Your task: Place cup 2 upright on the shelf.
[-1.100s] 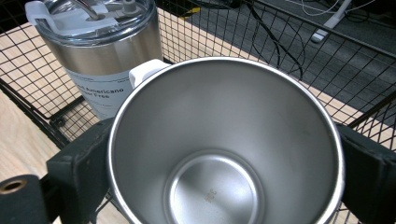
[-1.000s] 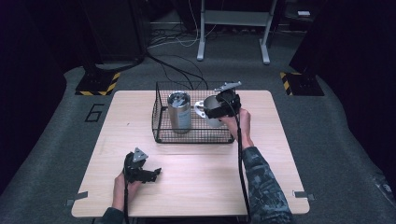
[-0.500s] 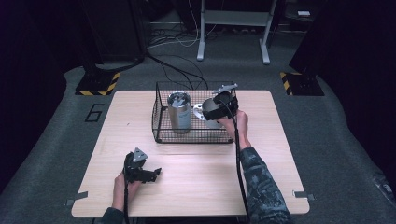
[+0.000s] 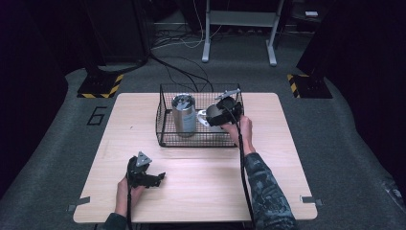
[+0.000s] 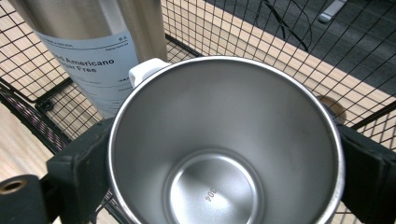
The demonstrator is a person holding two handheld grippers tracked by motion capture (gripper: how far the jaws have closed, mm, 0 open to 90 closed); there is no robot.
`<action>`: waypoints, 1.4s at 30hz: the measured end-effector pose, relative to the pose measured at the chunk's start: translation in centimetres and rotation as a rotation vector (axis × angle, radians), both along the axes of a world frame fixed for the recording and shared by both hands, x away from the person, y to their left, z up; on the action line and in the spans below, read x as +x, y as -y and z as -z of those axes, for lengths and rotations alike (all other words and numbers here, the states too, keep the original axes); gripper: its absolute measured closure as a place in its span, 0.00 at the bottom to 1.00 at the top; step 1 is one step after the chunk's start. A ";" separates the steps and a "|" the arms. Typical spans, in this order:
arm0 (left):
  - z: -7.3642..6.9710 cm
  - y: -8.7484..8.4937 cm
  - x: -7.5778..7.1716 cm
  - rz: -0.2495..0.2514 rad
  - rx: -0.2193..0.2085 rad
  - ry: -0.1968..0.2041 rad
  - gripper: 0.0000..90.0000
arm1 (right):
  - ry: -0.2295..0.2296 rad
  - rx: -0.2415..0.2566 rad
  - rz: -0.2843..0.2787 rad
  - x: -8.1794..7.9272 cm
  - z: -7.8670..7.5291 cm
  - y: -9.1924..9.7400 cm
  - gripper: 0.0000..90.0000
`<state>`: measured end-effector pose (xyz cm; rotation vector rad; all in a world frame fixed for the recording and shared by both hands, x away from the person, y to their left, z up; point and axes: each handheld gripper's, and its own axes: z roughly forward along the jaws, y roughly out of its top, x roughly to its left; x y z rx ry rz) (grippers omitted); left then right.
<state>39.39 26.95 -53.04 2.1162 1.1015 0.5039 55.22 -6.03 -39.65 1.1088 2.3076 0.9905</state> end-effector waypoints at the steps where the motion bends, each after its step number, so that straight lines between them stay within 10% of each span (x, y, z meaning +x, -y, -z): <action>1: 0.0 0.0 0.0 0.000 0.000 0.000 0.06 | -0.011 0.003 0.001 0.0 0.0 0.0 0.06; 42: 0.0 0.0 0.0 0.001 0.003 0.001 0.06 | -0.076 -0.019 0.029 0.4 3.2 -0.8 0.06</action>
